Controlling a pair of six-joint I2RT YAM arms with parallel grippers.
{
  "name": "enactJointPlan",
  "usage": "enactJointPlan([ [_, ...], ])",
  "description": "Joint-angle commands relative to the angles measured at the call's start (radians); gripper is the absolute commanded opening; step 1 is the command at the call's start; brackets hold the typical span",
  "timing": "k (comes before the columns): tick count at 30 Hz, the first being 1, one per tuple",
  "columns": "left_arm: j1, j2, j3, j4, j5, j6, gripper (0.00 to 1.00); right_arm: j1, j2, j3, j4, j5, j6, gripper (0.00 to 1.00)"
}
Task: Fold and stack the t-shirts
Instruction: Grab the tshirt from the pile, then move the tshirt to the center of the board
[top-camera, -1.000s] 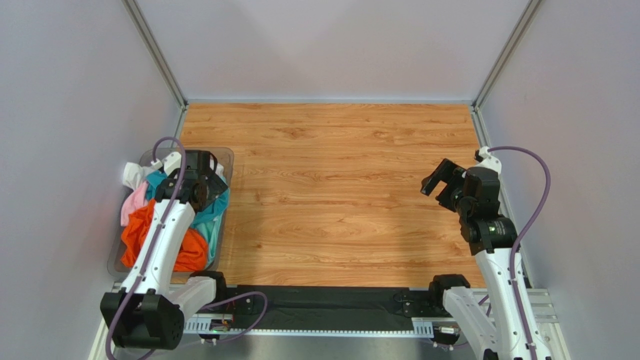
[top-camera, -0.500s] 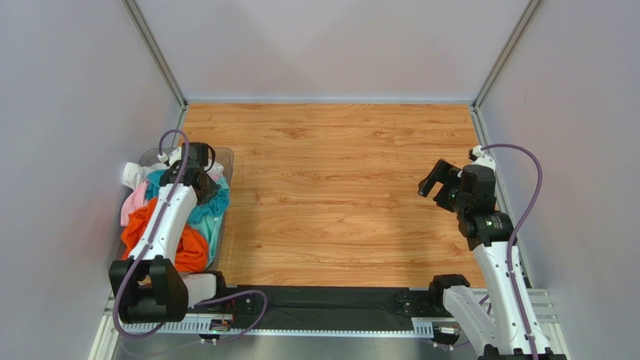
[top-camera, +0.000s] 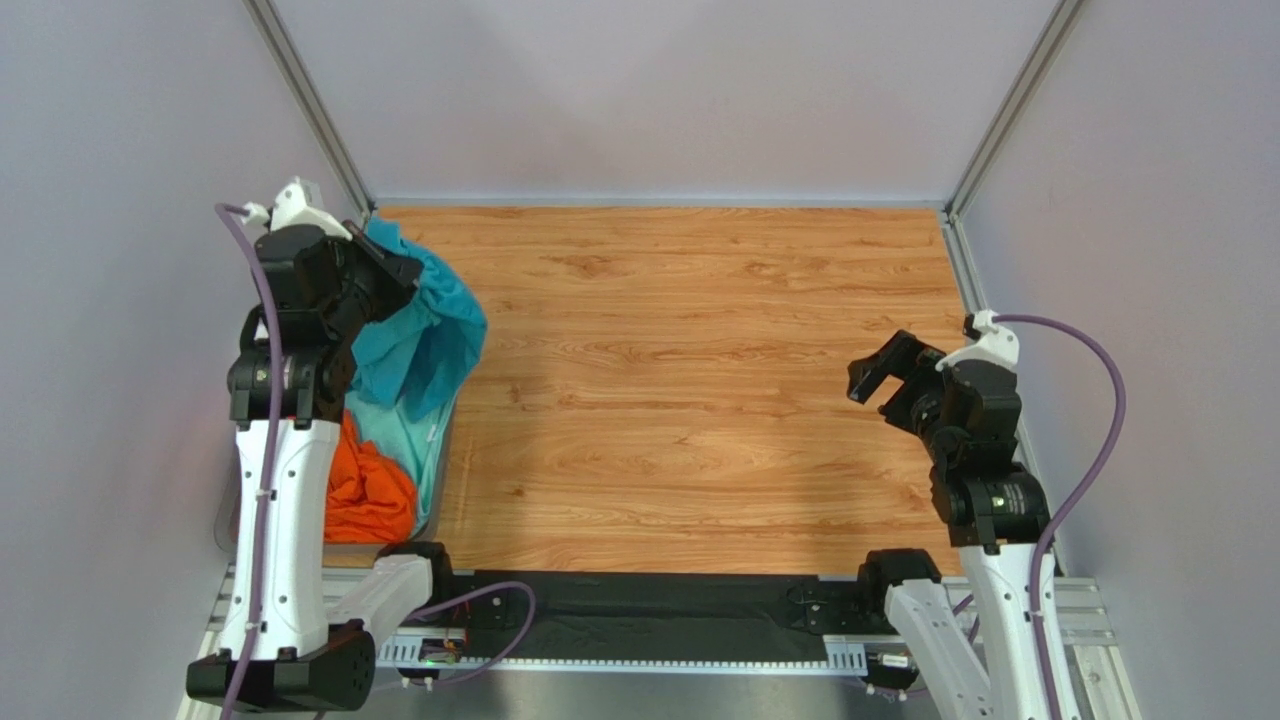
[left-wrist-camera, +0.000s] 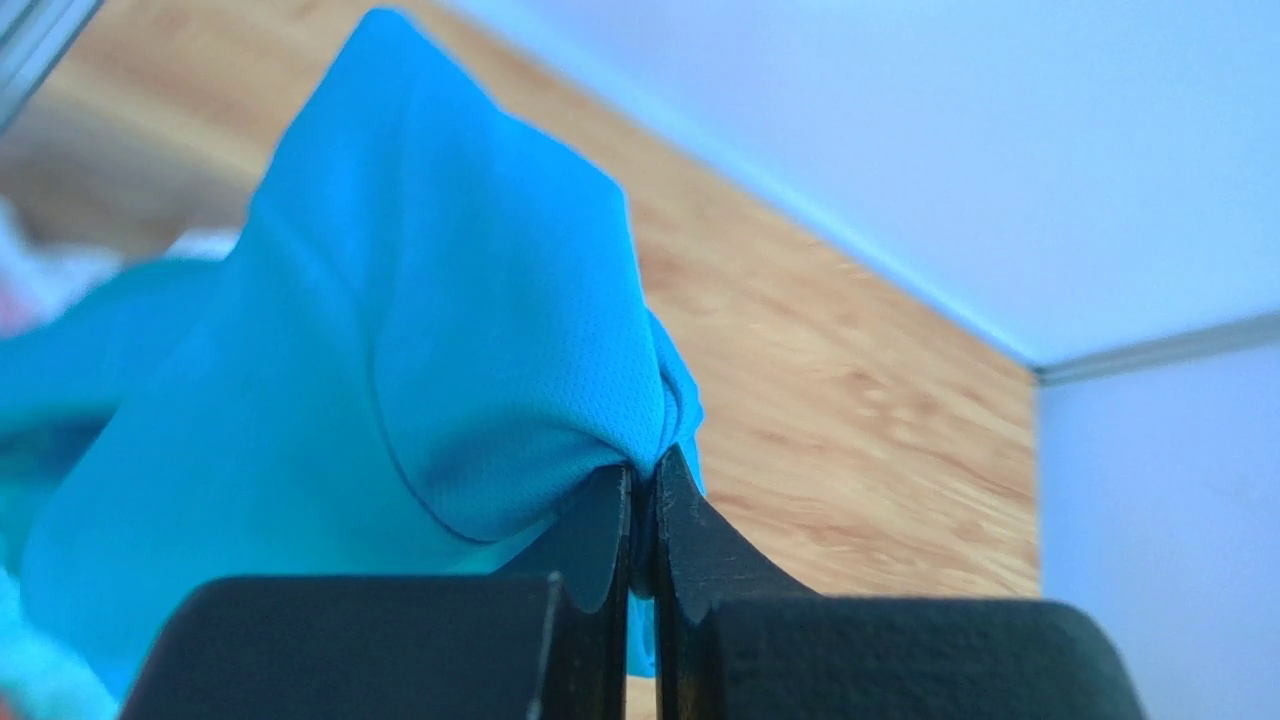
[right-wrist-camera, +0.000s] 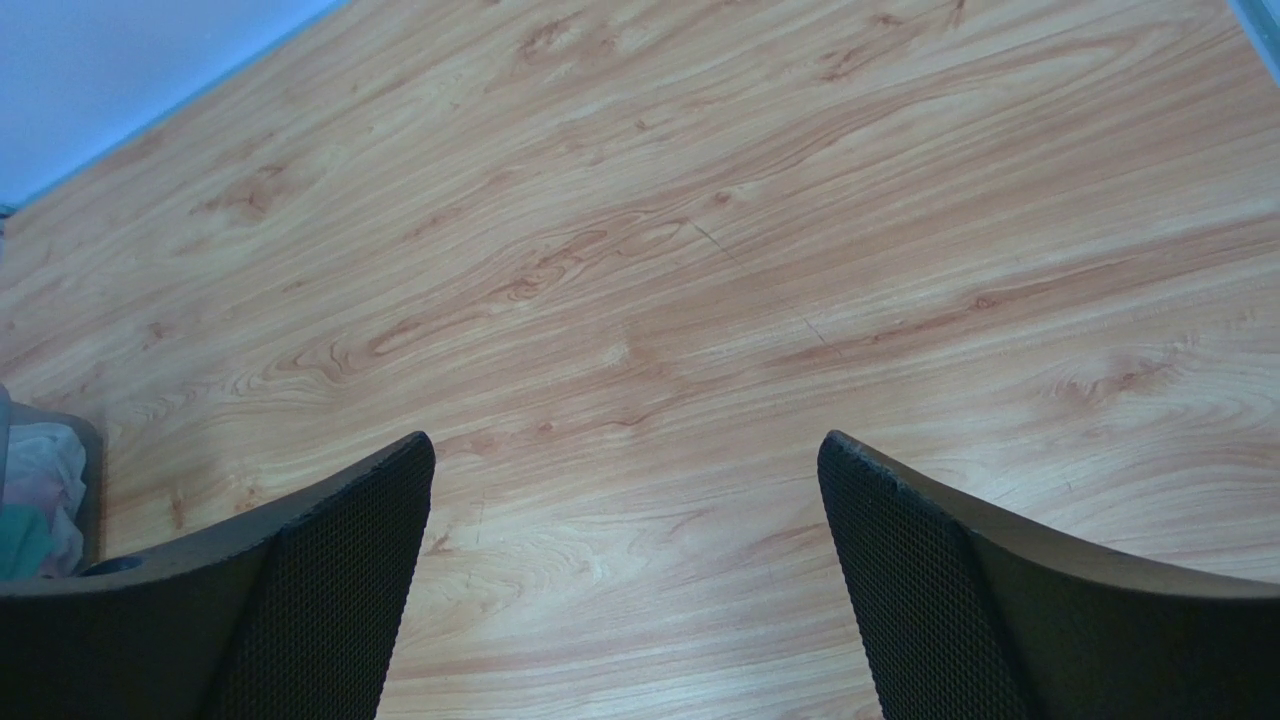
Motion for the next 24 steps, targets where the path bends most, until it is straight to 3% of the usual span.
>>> enactJointPlan([
  [1,-0.074,0.002,0.152,0.119,0.167,0.089,0.00,-0.002,-0.048,-0.012,0.026,0.017,0.014,1.00],
  [6,-0.333,0.115,0.368,0.134,0.215,0.190,0.00,-0.002,-0.127,-0.033,0.057,0.043,0.021,1.00],
  [13,-0.725,0.288,0.462,0.260,0.346,0.316,0.00,-0.004,-0.201,-0.038,0.046,0.138,0.017,1.00],
  [18,-0.807,0.382,0.480,0.269,0.339,0.306,0.00,-0.002,-0.238,-0.035,0.008,0.183,-0.002,1.00],
  [22,-0.806,0.353,0.331,0.281,0.114,0.275,0.01,-0.004,-0.242,-0.040,-0.003,0.166,-0.003,1.00],
  [24,-0.806,0.319,0.208,0.283,0.043,0.267,0.26,-0.004,-0.241,-0.047,-0.010,0.158,-0.005,1.00],
])
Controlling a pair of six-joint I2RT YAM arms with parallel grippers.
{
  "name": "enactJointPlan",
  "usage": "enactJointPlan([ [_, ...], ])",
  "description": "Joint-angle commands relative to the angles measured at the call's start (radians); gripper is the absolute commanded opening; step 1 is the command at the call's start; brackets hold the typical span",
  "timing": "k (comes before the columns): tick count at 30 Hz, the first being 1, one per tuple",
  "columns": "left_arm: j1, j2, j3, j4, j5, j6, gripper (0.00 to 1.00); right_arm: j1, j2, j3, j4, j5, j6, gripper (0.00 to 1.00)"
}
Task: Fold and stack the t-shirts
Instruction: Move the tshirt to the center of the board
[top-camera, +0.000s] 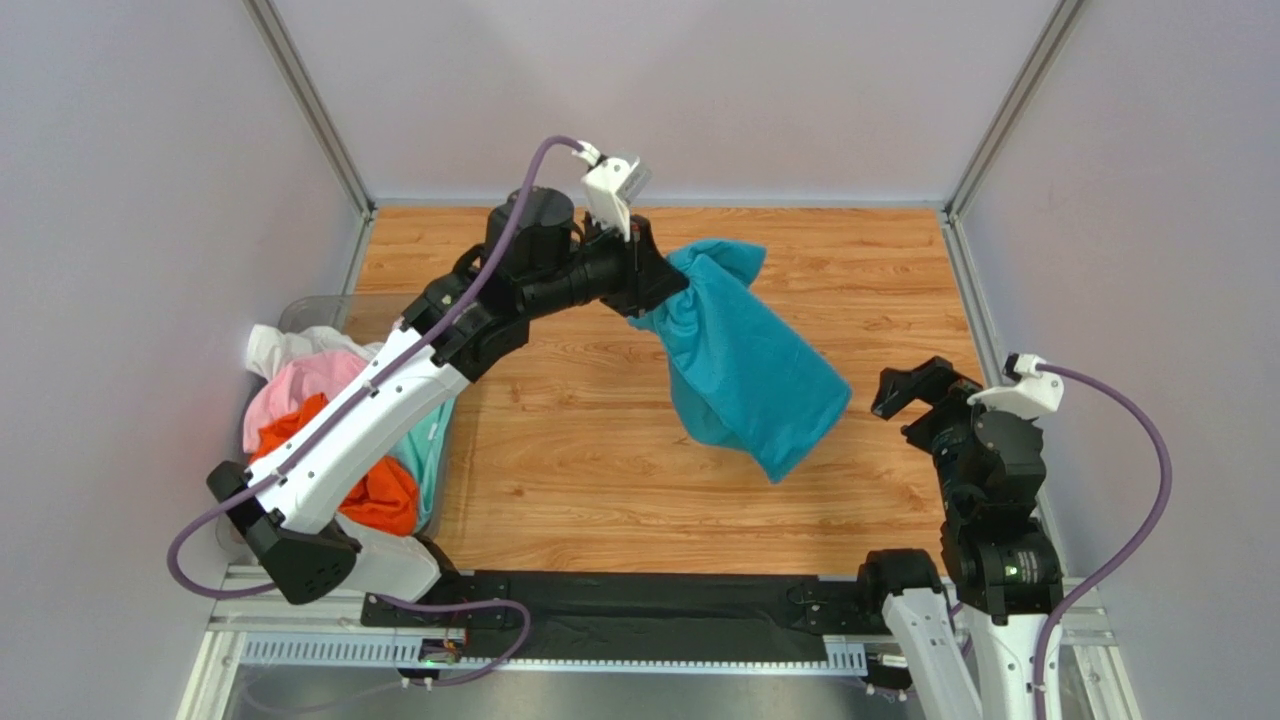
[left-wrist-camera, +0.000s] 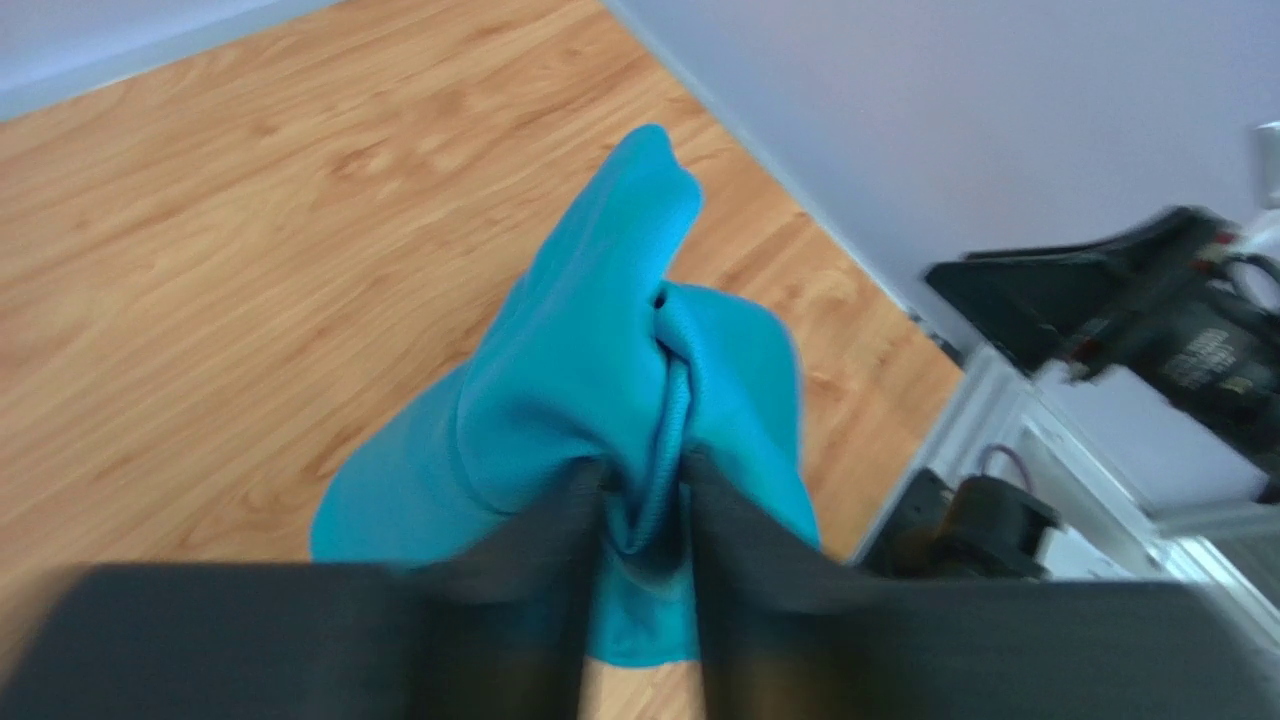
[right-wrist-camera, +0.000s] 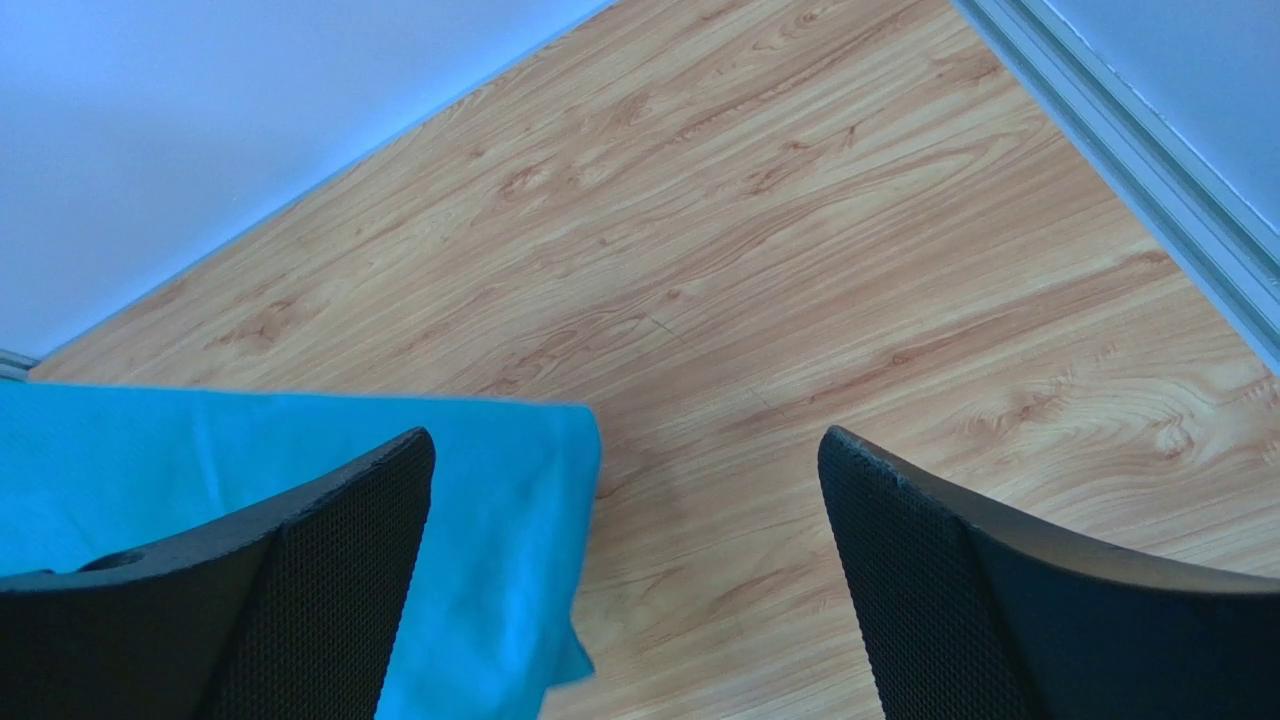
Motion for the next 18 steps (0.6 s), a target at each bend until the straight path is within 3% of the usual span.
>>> enactJointPlan([
  [1,0.004,-0.088,-0.154,0.041,-0.222,-0.009,0.45,-0.002,-0.006,-0.016,-0.013,0.009,-0.013,1.00],
  [2,0.004,-0.112,-0.230,0.023,-0.264,-0.024,0.77,-0.004,-0.008,-0.019,-0.014,0.014,-0.006,1.00],
  [3,0.004,-0.125,-0.264,0.008,-0.303,-0.037,0.92,-0.004,-0.009,-0.021,-0.019,0.017,0.005,1.00],
  [4,0.006,-0.134,-0.293,-0.009,-0.390,-0.049,0.99,-0.002,-0.011,-0.024,-0.020,0.015,0.008,1.00],
  [9,0.048,-0.212,-0.457,-0.146,-0.587,-0.158,1.00,-0.004,-0.008,-0.033,-0.027,-0.012,0.025,1.00],
  [18,0.087,-0.303,-0.752,-0.149,-0.507,-0.331,1.00,-0.004,0.076,-0.062,-0.169,-0.148,0.103,1.00],
])
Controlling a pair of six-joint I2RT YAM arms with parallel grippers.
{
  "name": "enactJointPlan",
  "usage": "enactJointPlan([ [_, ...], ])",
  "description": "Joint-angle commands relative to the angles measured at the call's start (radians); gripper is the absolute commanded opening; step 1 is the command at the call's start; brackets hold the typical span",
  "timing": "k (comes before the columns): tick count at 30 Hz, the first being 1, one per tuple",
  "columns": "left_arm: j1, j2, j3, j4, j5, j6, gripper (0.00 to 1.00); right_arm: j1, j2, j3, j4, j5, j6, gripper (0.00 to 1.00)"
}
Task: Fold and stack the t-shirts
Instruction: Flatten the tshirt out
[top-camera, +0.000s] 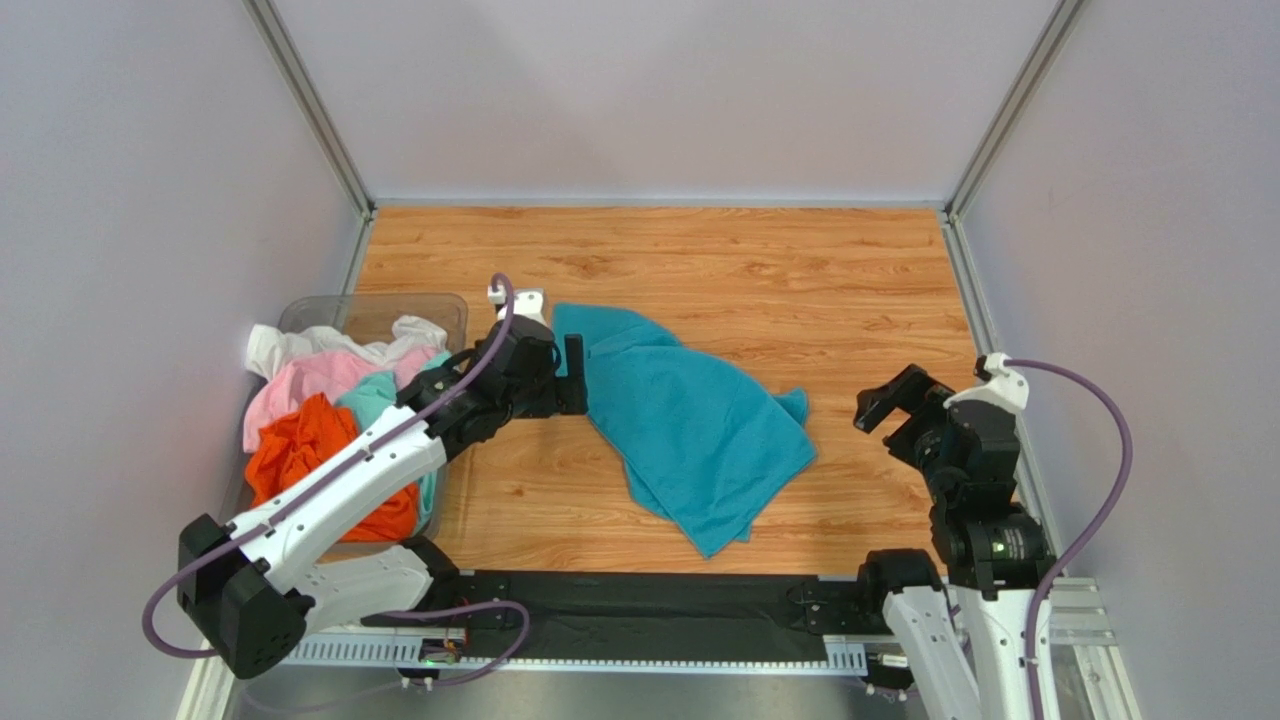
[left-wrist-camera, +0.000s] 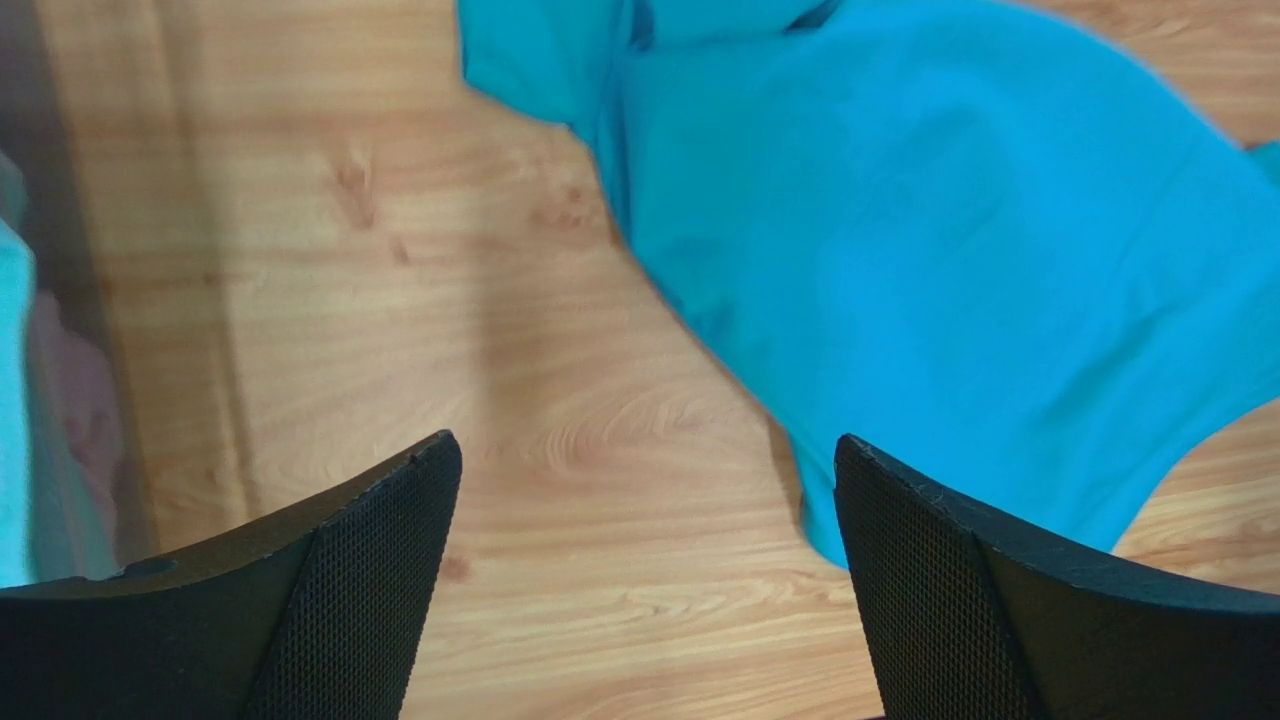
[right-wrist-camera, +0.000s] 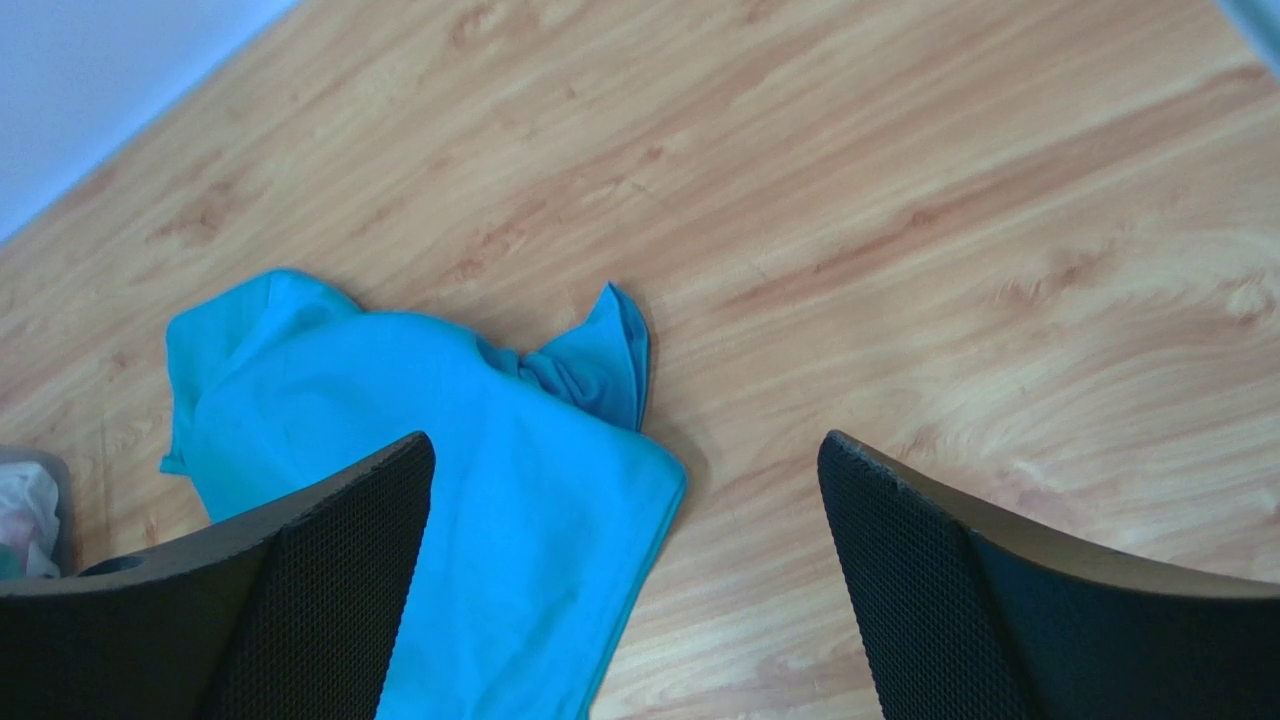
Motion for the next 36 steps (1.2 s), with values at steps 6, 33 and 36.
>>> enactJointPlan([
  [6,0.001,-0.003,-0.211,0.106,0.124,-0.156,1.00,0.033,0.102,-0.040,-0.152,-0.345,0.040,1.00],
  [33,0.113,-0.115,-0.338,0.108,0.135,-0.208,1.00,1.282,1.025,0.135,0.160,0.154,0.286,0.82],
  [36,0.122,-0.132,-0.344,0.091,0.126,-0.211,1.00,1.280,1.061,0.118,0.160,0.138,0.318,0.77],
])
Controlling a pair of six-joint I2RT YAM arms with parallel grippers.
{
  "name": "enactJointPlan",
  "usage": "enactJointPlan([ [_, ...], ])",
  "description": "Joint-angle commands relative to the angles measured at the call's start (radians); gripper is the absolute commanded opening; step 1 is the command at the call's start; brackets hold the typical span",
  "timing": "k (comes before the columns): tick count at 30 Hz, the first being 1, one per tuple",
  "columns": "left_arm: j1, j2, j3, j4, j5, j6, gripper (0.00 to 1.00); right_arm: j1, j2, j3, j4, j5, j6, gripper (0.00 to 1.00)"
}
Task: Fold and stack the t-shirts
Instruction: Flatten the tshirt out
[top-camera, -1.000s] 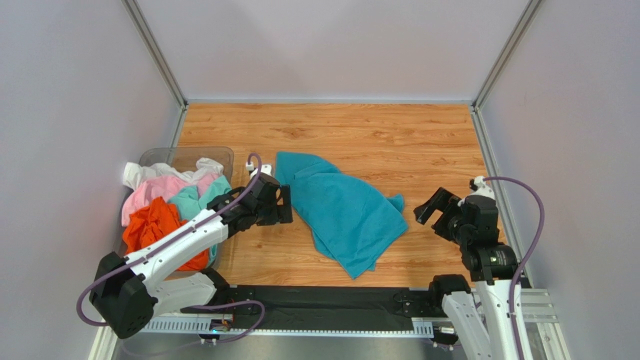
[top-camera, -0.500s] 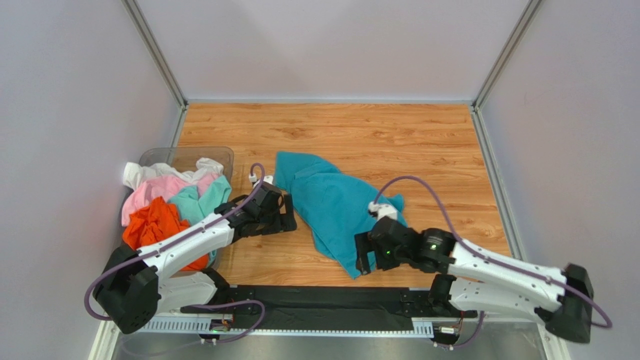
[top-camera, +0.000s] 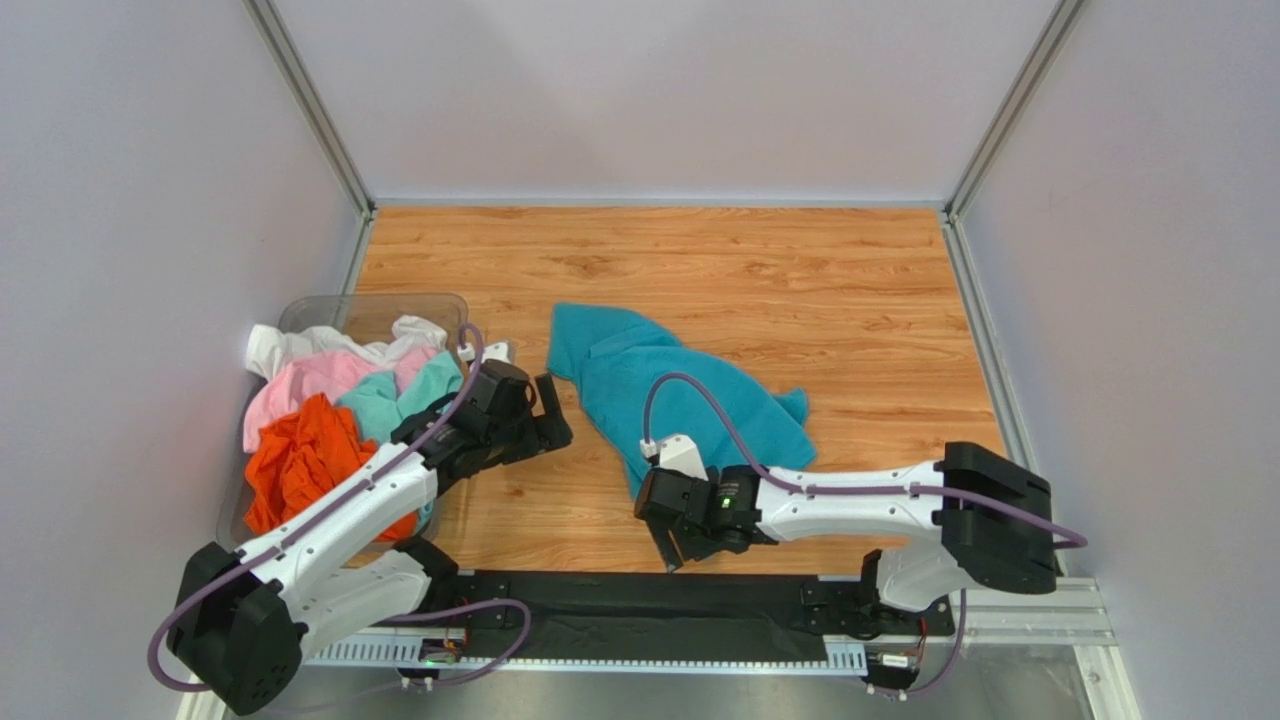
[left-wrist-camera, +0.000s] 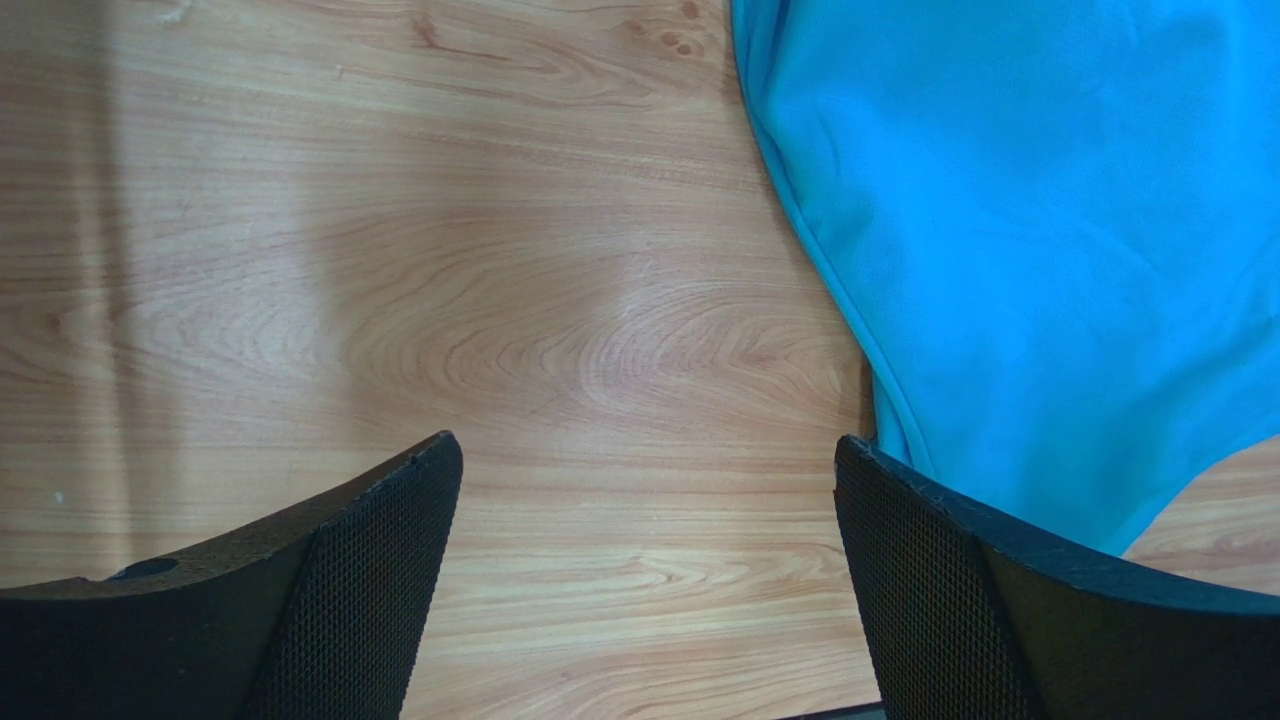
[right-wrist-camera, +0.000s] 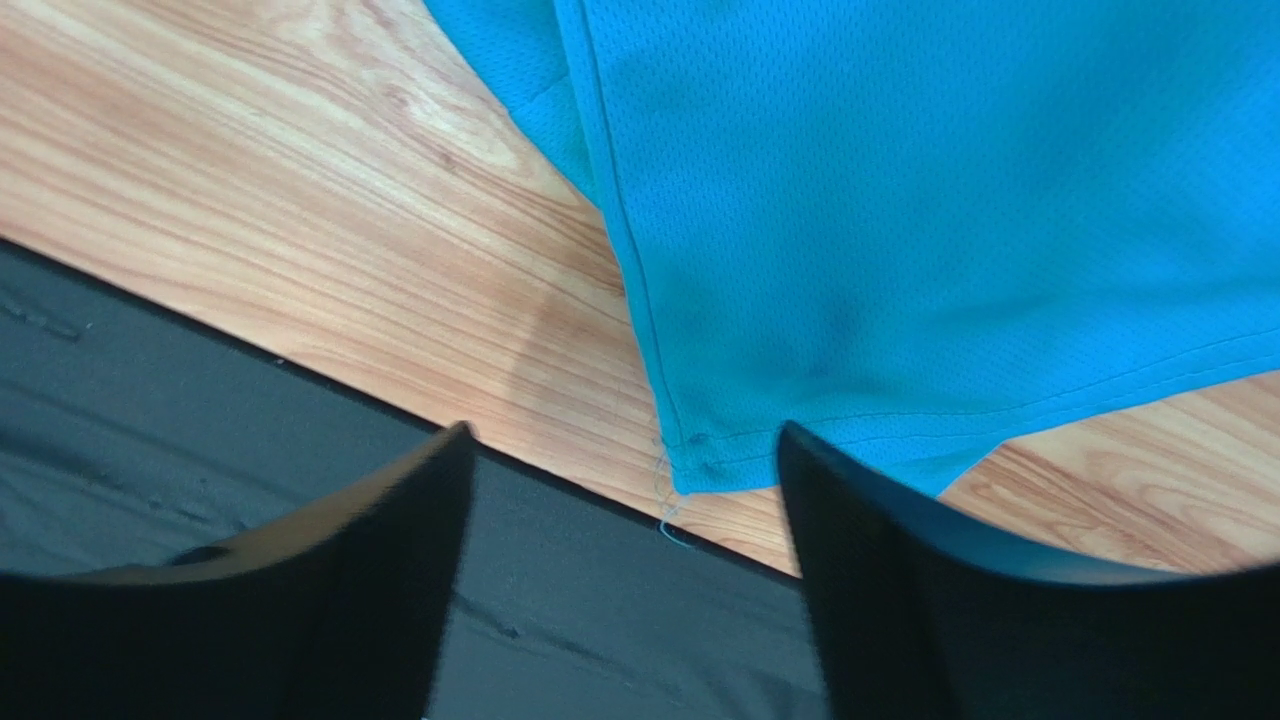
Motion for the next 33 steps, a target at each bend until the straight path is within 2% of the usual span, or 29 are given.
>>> enactJointPlan([
  [1,0.011,-0.027,-0.015,-0.031,-0.021,-0.015,1.00,0.003,0.028,0.001,0.043,0.002,0.064,0.69],
  [5,0.015,-0.032,-0.016,-0.031,-0.024,-0.022,1.00,0.003,0.045,-0.040,0.077,-0.006,0.084,0.62],
  [7,0.017,-0.033,-0.009,-0.031,-0.026,-0.024,1.00,0.003,0.072,-0.042,0.074,-0.009,0.090,0.48],
  [9,0.017,-0.033,-0.004,-0.032,-0.027,-0.021,1.00,0.003,0.083,-0.036,0.068,-0.012,0.093,0.45],
  [12,0.018,-0.032,0.005,-0.035,-0.029,-0.015,1.00,0.003,0.095,-0.034,0.048,0.006,0.087,0.30],
  [13,0.018,-0.033,0.014,-0.037,-0.026,-0.010,1.00,0.003,0.089,-0.031,0.032,0.023,0.091,0.21],
  [15,0.020,-0.030,0.022,-0.040,-0.022,-0.008,1.00,0.001,0.066,-0.013,-0.029,0.090,0.107,0.12],
  [16,0.020,-0.032,0.026,-0.041,-0.024,-0.010,1.00,0.000,0.052,-0.007,-0.058,0.111,0.105,0.00],
  [24,0.034,0.057,0.109,-0.054,-0.021,0.001,1.00,-0.086,-0.174,0.070,-0.190,0.261,0.015,0.00],
  [33,0.101,0.279,0.233,-0.003,0.027,0.008,0.99,-0.435,-0.446,0.081,-0.189,0.215,-0.174,0.00],
])
